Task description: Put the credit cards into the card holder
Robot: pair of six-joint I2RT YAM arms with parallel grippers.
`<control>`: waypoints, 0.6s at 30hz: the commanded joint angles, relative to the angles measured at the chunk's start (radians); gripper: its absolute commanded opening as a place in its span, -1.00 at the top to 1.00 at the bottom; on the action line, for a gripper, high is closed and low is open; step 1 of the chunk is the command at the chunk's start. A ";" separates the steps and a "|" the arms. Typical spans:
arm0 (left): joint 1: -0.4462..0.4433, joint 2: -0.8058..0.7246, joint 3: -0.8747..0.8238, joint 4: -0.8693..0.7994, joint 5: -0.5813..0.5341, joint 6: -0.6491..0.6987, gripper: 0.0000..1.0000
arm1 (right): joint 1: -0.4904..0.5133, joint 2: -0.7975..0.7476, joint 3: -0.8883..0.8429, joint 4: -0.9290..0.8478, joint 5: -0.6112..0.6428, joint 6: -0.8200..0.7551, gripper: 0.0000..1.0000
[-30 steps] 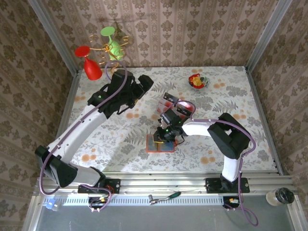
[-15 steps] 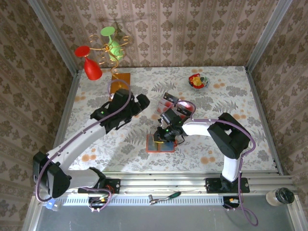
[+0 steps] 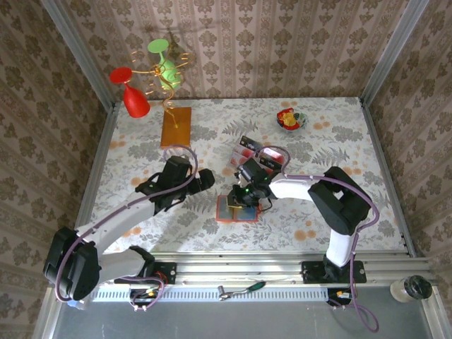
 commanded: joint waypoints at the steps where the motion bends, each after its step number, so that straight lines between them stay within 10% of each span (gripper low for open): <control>1: -0.023 -0.005 -0.017 0.035 -0.021 0.101 -1.00 | -0.015 -0.066 0.028 -0.101 0.072 -0.040 0.57; 11: -0.160 0.071 0.013 0.020 -0.109 0.170 -1.00 | -0.118 -0.217 0.112 -0.299 0.157 -0.148 0.53; 18: -0.200 0.119 0.021 0.013 -0.153 0.170 -1.00 | -0.131 -0.214 0.232 -0.541 0.439 -0.364 0.26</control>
